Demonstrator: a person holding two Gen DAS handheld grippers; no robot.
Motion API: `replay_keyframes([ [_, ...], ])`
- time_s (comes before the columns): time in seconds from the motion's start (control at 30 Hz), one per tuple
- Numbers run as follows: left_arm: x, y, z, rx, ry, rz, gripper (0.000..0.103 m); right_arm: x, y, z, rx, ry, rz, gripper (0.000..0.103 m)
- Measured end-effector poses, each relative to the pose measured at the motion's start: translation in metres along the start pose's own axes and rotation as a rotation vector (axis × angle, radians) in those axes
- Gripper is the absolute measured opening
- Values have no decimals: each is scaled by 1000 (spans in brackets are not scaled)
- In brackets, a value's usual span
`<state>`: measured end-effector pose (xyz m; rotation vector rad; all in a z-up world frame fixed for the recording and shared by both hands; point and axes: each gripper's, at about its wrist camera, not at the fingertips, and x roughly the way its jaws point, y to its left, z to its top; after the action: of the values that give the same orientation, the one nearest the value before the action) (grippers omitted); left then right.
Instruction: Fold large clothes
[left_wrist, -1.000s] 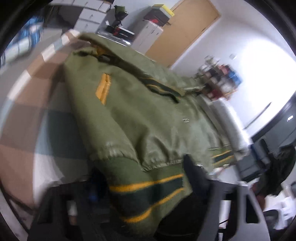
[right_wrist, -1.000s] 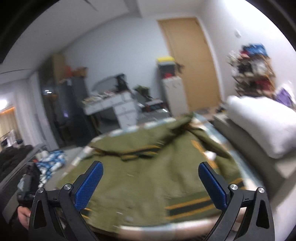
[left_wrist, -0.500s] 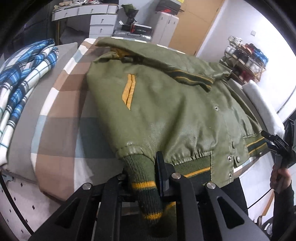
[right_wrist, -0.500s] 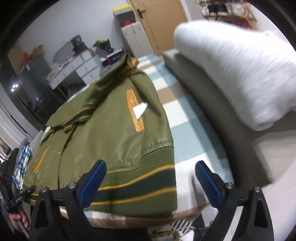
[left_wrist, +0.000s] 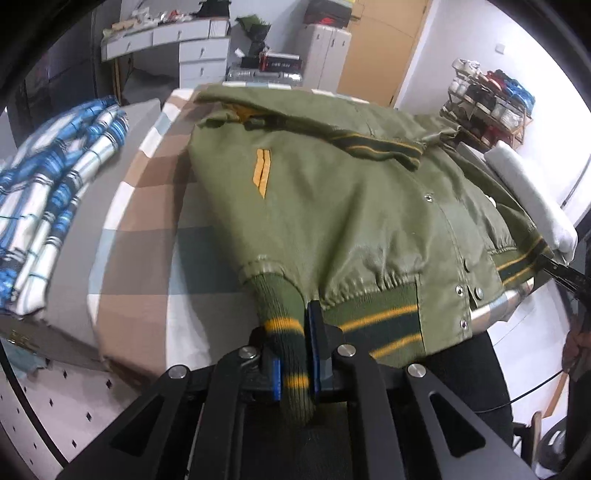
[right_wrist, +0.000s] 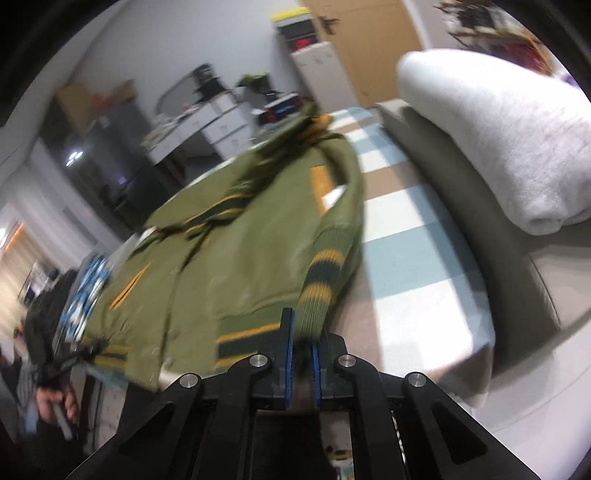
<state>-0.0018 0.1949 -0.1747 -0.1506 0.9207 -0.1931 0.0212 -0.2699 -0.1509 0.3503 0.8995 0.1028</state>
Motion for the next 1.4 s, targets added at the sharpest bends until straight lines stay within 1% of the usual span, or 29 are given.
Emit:
replay_keyframes([
  [0.07,-6,3,0,-27,-18,-23,7,-2,7,-3,-32,15,4,7],
  [0.1,-8,7,0,-46,-35,-44,8,-3,8,-4,-44,13,-3,11],
  [0.13,-9,11,1,-65,-37,-67,9,-3,8,-3,-51,5,-9,11],
  [0.17,-7,14,3,-86,-26,-78,14,-3,7,-1,-54,-9,-37,13],
  [0.2,-4,18,5,-113,-9,-91,18,-4,5,2,-48,-20,-70,20],
  [0.23,-1,22,7,-143,-3,-110,27,-3,1,5,-29,-28,-89,22],
  [0.27,0,26,8,-168,-7,-126,39,-1,-2,9,-8,-32,-83,26],
  [0.3,1,31,9,-191,-15,-144,44,3,-5,13,14,-35,-87,32],
  [0.33,2,34,9,-211,-24,-162,49,7,-7,16,25,-32,-102,35],
  [0.37,3,39,10,-234,-35,-188,49,10,-9,17,25,-24,-111,39],
  [0.4,5,43,13,-259,-35,-207,49,15,-9,19,14,-18,-133,39],
  [0.47,8,46,15,-274,-22,-205,49,18,-7,19,0,8,-179,39],
  [0.53,10,44,16,-258,-11,-205,49,10,-3,13,-10,14,-182,39],
  [0.63,14,40,14,-233,0,-207,49,-8,-1,3,-28,-40,-182,39],
  [0.7,20,40,13,-221,19,-202,49,-17,-2,1,-18,-97,-168,40],
  [0.77,26,36,12,-205,45,-172,49,-16,-2,4,-16,-122,-170,43],
  [0.8,26,35,12,-192,39,-160,49,-14,-1,6,-14,-128,-186,43],
  [0.87,24,32,12,-170,44,-136,49,-17,0,7,9,-161,-166,43],
  [0.93,22,29,12,-148,40,-115,49,-29,2,2,21,-218,-121,44],
  [0.97,22,28,11,-142,36,-108,49,-35,5,1,6,-247,-136,56],
  [1.0,22,28,11,-137,35,-101,49,-46,9,-2,-16,-302,-173,74],
  [1.03,22,26,10,-134,35,-96,49,-55,12,-5,-30,-352,-186,81],
  [1.1,25,25,10,-132,39,-84,49,-79,14,-12,-41,-513,-200,103],
  [1.13,25,26,9,-134,38,-83,49,-80,13,-10,-36,-535,-212,103],
  [1.17,25,26,9,-132,36,-82,49,-76,11,-4,-30,-520,-228,103],
  [1.23,26,25,10,-122,40,-77,49,-49,3,16,-9,-400,-222,103],
  [1.27,26,25,11,-122,42,-77,49,-38,0,23,-3,-357,-222,103],
  [1.37,26,26,11,-118,41,-89,49,7,-13,43,17,-179,-274,103],
  [1.4,26,26,11,-119,39,-91,49,20,-19,47,30,-131,-266,103],
])
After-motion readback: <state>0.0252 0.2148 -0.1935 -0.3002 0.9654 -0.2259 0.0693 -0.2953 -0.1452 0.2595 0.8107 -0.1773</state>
